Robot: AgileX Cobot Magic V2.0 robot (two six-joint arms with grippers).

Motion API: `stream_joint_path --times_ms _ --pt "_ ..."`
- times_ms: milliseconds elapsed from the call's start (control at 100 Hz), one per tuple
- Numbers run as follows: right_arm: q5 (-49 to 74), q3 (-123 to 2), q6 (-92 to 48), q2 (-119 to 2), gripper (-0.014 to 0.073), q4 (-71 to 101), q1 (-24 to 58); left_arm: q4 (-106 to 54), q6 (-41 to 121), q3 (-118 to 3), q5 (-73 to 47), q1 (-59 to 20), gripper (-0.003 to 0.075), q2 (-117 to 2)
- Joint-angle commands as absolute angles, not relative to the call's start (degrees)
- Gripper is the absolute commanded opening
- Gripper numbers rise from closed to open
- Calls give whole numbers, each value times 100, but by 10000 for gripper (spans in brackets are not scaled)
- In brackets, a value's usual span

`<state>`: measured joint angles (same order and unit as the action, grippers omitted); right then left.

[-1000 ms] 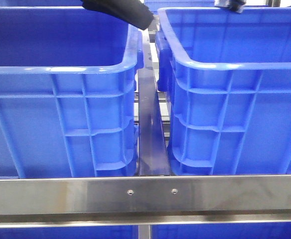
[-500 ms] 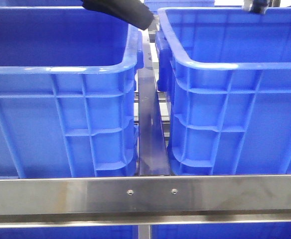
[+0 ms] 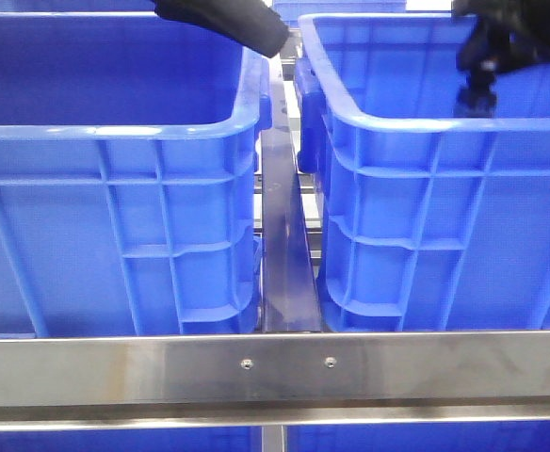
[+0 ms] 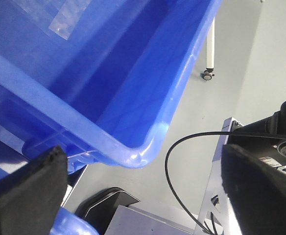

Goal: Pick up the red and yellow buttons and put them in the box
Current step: 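Move the right gripper with the yellow button down into the empty bin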

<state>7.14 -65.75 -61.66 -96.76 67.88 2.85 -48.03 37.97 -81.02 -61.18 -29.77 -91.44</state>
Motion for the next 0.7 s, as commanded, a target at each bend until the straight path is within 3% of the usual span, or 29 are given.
stream_joint_path --times_ms 0,690 --pt "436 -6784 -6214 -9602 178 6886 245 -5116 3819 -8284 -6051 -3031 598 -8919" --pt "403 -7248 -6214 -10277 178 6892 313 -5044 3819 -8284 -5955 -3031 598 -8919"
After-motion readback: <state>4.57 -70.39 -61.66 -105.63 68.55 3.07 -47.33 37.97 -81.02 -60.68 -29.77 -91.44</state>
